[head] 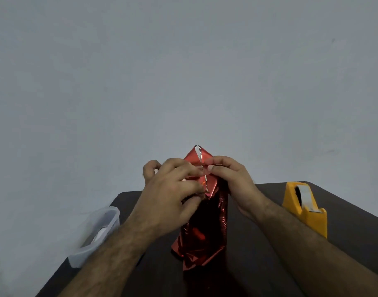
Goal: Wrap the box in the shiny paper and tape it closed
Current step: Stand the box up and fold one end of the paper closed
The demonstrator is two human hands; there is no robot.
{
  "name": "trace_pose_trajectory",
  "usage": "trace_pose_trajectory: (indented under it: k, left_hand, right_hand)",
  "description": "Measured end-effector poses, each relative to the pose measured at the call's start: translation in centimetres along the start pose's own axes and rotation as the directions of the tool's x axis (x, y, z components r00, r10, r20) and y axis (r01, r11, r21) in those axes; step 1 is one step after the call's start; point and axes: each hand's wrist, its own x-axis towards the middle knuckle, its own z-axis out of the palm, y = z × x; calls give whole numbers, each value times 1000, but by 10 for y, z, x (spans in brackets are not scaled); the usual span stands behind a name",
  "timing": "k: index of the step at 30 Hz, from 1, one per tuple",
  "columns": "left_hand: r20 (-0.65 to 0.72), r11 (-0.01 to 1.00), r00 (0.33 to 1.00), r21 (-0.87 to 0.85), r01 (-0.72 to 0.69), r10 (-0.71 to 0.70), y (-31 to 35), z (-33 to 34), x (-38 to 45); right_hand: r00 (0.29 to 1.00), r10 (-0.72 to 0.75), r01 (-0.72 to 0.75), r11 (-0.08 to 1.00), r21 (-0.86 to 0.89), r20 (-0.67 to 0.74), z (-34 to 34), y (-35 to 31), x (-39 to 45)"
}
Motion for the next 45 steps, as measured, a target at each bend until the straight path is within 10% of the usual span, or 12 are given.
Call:
trace_pose_trajectory:
  k: [4,7,11,15,21,28,45]
  left_hand:
    - [-129,990,991,-138,22,-40,7,1,-16]
    - [-201,844,903,-475,248,-379,3,-7,8]
    - [278,586,805,-568,578,-524,-14,-14,55]
    - [551,658,766,-446,606,-332,-25,-9,63]
    - [564,644,750,-439,627,-346,-24,3,54]
    - [258,768,893,-456,449,-369,-34,1,37]
    - [163,983,971,79,164,-175,-39,-9,18]
  right_hand:
    - [999,-21,20,1000,16,46,-6,4,-3]
    - [998,-34,32,999,34,61,-6,6,-5]
    - [996,-55,53,998,25,66,-6,7,-5]
    - [994,-62,56,996,62,89,-9,7,-7]
    - [994,-47,41,998,57,102,-8,6,-7]
    - [996,-22,17,998,62,92,-5,4,-11]
    - [998,-12,11,1000,13,66,-5,3,-12]
